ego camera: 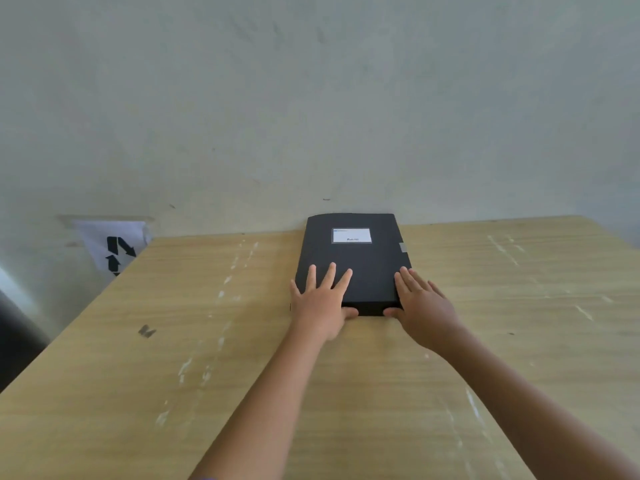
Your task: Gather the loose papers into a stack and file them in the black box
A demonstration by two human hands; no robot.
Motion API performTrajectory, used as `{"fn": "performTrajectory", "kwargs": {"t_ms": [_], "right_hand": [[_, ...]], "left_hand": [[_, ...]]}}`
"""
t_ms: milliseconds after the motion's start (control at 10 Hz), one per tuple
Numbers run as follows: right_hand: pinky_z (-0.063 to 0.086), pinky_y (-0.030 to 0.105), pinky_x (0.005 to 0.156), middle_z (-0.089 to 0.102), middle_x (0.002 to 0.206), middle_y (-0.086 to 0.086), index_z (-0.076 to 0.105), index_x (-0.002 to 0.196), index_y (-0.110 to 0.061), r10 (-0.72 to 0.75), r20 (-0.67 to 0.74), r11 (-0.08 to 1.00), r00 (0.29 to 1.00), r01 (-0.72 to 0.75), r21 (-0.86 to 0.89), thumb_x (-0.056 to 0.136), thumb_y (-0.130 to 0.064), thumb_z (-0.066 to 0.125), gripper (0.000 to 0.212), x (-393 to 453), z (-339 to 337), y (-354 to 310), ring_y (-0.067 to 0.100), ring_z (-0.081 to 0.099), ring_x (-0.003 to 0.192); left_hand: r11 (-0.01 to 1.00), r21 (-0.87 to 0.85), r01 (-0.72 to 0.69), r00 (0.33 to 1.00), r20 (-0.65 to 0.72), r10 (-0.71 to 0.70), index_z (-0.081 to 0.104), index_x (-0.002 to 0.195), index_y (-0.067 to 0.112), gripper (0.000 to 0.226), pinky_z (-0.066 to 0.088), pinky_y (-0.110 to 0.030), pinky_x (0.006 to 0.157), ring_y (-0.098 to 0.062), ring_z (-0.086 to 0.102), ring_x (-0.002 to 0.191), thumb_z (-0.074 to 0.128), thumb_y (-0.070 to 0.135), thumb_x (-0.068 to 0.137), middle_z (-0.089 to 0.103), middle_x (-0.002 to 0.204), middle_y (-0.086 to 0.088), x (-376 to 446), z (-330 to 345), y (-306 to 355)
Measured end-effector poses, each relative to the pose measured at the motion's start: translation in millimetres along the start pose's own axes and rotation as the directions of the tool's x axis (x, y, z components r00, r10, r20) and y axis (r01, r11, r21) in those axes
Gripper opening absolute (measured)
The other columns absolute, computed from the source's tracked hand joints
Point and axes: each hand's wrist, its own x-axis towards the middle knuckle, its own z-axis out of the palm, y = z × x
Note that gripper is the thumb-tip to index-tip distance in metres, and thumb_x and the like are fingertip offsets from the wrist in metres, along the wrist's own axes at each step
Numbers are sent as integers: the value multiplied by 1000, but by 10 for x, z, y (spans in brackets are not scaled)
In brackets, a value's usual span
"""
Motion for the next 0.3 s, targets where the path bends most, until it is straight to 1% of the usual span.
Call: {"fn": "performTrajectory", "kwargs": {"t_ms": [100, 200, 300], "right_hand": [[9, 43, 126, -1, 169, 7, 1, 158, -7, 13, 33, 1000, 999, -13, -17, 102, -51, 39, 81, 56, -56, -48, 21, -5, 156], [25, 43, 122, 25, 161, 10, 25, 152, -6, 8, 101, 1000, 995, -11, 25, 93, -49, 55, 79, 113, -197, -68, 26, 19, 152], [49, 39, 99, 53, 132, 10, 48, 133, -13, -15, 170, 982, 985, -18, 186, 84, -43, 62, 59, 115, -526, -80, 27, 52, 123]], "left_hand": [[999, 28, 40, 999, 9, -40, -10, 160, 39, 77, 4, -66, 121, -35, -14, 156, 36, 60, 102, -14, 170, 5, 26, -16, 85], [998, 26, 60, 998, 18, -61, -7, 161, 37, 88, 8, -64, 122, -35, -8, 157, 38, 73, 94, -8, 171, 3, -27, -118, 146], [996, -68, 56, 997, -45, -59, 3, 161, 41, 95, 14, -63, 120, -30, 7, 158, 29, 88, 83, 5, 171, 7, -78, -376, 163]]}}
